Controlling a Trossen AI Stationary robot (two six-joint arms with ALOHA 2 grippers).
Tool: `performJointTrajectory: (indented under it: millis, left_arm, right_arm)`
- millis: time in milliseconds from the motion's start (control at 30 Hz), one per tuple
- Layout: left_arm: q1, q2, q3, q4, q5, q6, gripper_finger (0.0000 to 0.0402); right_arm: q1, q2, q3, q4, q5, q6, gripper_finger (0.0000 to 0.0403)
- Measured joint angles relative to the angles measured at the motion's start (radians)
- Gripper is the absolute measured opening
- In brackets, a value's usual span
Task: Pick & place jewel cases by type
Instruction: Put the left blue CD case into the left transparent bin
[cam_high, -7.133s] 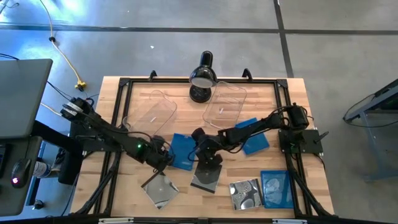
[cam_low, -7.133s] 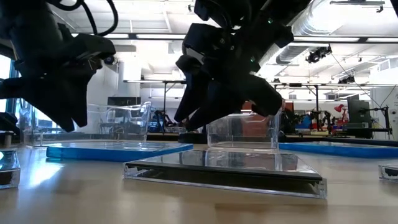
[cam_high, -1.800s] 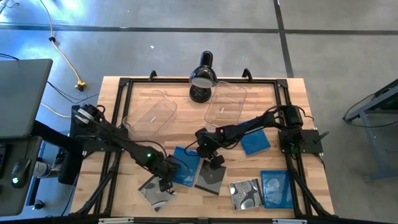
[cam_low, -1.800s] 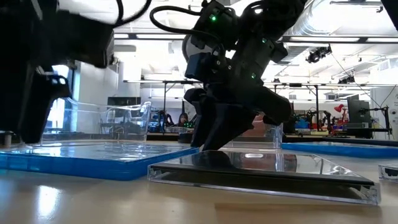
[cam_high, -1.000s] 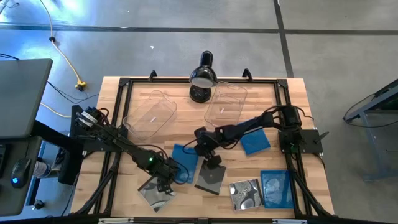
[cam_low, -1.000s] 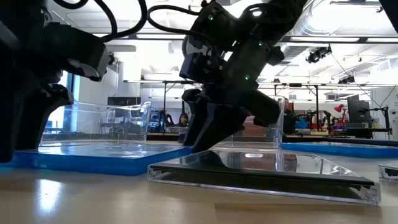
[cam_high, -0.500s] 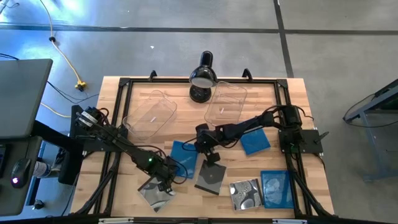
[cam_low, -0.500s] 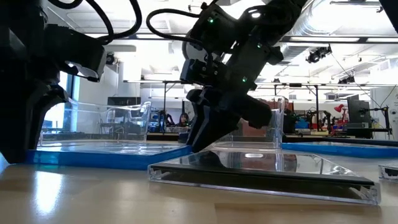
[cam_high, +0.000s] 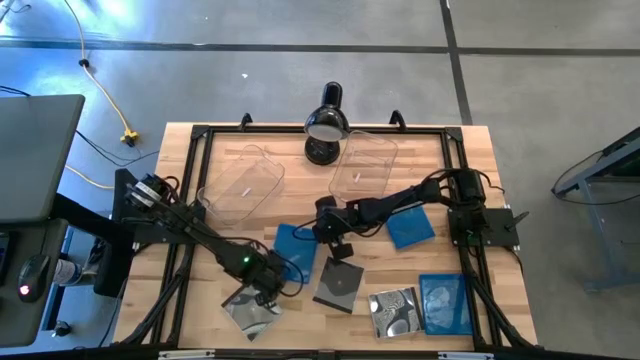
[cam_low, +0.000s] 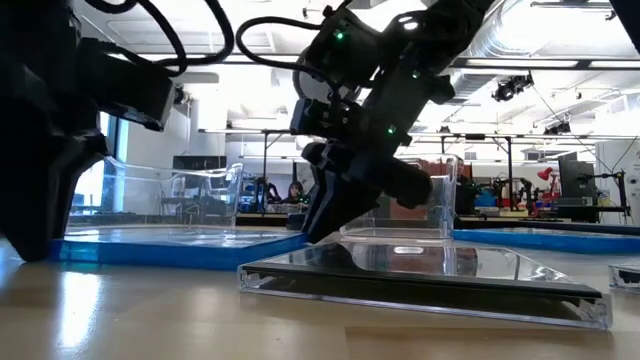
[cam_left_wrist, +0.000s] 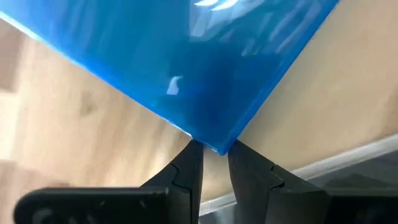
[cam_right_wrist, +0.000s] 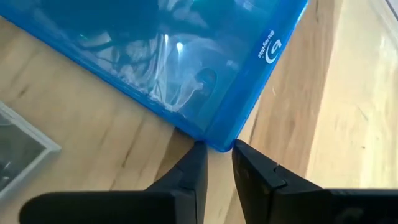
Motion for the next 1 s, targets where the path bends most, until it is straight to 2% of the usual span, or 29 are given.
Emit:
performJointTrajectory:
  millis: [167,367,667,800,1000]
  left_arm:
    - [0.001,0.000,0.009,-0.001,-0.022,-0.007,0.0068]
    - [0.002,-0.001,0.019,-0.023,-0.034,-0.026,0.0068]
    - [0.002,-0.005,0.153,-0.219,-0.066,-0.026,0.0068]
    - [0.002,-0.005,0.168,-0.231,-0.081,-0.022,0.0068]
    - [0.003,-0.005,0.168,-0.236,-0.104,-0.026,0.0068]
  right_arm:
    - [0.000,-0.002,0.002,-0.028,0.059,-0.001,0.0064]
    - [-0.004,-0.002,0.002,-0.035,0.062,-0.001,0.0063]
    - [-0.004,-0.003,0.004,-0.051,0.073,-0.027,0.0065]
    - [-0.001,-0.003,0.003,-0.052,0.126,-0.054,0.0085]
    - [-0.001,-0.002,0.003,-0.044,0.144,-0.063,0.0140]
